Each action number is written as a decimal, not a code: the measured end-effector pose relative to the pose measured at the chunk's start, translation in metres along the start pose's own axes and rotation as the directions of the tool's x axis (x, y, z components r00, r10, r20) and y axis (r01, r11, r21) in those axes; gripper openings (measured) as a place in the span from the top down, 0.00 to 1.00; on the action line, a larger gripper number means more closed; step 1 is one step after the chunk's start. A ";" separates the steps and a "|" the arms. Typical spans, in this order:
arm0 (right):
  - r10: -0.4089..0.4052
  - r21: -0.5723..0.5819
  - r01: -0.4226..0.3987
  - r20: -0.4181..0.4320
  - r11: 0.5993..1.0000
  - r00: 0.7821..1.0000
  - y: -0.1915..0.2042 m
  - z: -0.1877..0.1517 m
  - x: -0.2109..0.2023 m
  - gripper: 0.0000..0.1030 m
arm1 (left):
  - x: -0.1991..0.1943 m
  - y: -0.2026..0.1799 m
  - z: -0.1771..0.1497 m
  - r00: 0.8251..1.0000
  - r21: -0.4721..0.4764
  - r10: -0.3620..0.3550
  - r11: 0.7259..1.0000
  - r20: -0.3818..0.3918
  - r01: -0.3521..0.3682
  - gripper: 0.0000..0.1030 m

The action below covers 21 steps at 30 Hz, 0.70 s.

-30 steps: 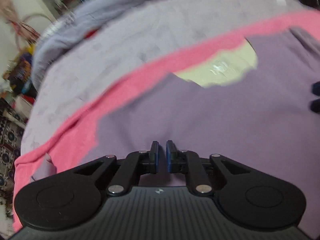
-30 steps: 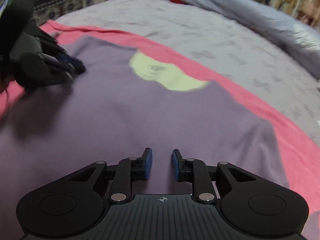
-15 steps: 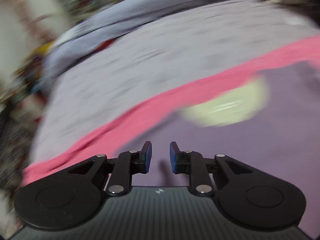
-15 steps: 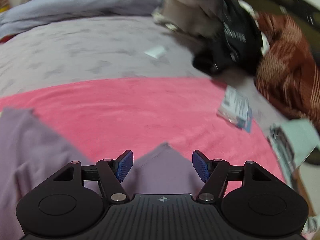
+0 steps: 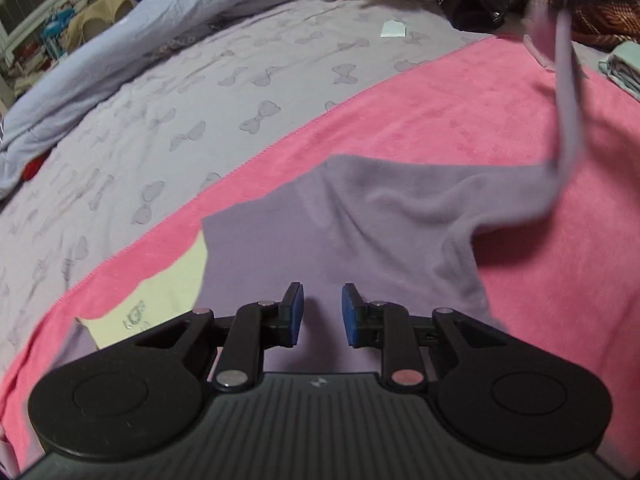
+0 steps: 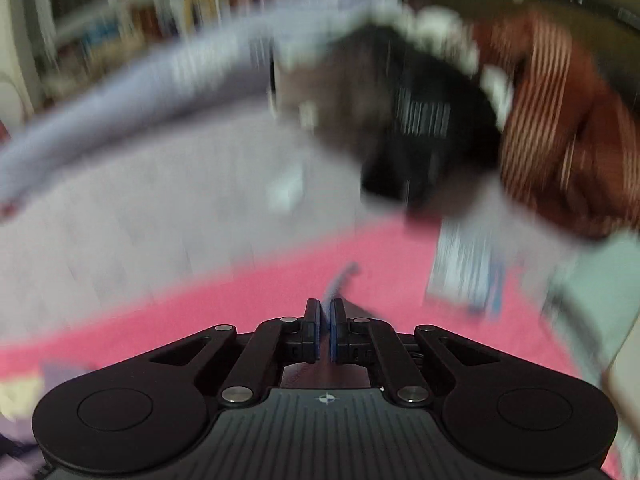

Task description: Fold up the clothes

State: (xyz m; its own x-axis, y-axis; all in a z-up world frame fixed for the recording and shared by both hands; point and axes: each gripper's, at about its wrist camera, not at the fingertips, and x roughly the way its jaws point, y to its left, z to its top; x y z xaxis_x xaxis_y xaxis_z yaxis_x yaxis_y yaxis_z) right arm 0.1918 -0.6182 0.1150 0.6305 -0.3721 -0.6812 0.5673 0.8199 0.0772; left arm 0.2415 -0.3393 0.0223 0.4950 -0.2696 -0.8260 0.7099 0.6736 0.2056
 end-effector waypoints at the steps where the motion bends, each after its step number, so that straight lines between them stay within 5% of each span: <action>1: 0.005 -0.009 -0.005 0.044 1.000 0.999 -0.007 0.004 -0.016 0.94 | 0.001 -0.004 0.002 1.000 0.002 -0.001 1.000 -0.003 0.001 0.71; 3: -0.006 -0.030 0.009 0.097 0.999 0.995 -0.024 0.008 -0.043 0.94 | 0.000 -0.011 0.004 1.000 0.006 -0.006 1.000 -0.006 0.006 0.71; 5: -0.063 -0.072 0.067 0.050 0.995 0.997 -0.042 -0.007 -0.052 0.94 | -0.001 -0.015 0.004 1.000 0.015 -0.009 1.000 -0.006 0.009 0.71; 9: -0.177 -0.062 0.167 -0.215 0.984 0.960 -0.090 -0.061 -0.021 0.92 | 0.004 -0.017 0.005 1.000 0.018 0.001 1.000 -0.016 -0.001 0.71; 12: -0.109 0.004 0.115 -0.289 0.993 0.951 -0.101 -0.079 0.005 0.74 | 0.013 -0.023 0.004 0.999 0.025 0.014 1.000 -0.039 -0.013 0.61; 13: -0.055 0.042 0.070 -0.283 0.997 0.958 -0.100 -0.079 0.015 0.50 | 0.015 -0.025 0.002 0.999 0.025 0.020 1.000 -0.035 -0.019 0.61; 14: 0.006 0.094 0.020 -0.267 0.995 0.964 -0.097 -0.076 0.029 0.36 | 0.017 -0.028 0.000 0.999 0.023 0.027 0.999 -0.026 -0.026 0.62; 17: 0.134 0.173 -0.099 -0.200 0.980 0.971 -0.077 -0.061 0.074 0.37 | 0.017 -0.027 -0.002 1.000 0.000 0.025 1.000 -0.018 -0.025 0.63; 21: 0.089 0.071 -0.077 -0.183 0.995 0.979 -0.033 -0.032 0.147 0.37 | 0.018 -0.016 -0.004 1.000 -0.071 -0.017 0.997 -0.018 0.016 0.63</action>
State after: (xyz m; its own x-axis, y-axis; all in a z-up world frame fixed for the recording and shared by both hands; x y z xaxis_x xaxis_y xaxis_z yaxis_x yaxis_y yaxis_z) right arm 0.2491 -0.6860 -0.0111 0.5709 -0.2120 -0.7932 0.5530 0.8134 0.1807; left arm 0.2366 -0.3522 0.0019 0.4736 -0.2683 -0.8389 0.6802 0.7165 0.1548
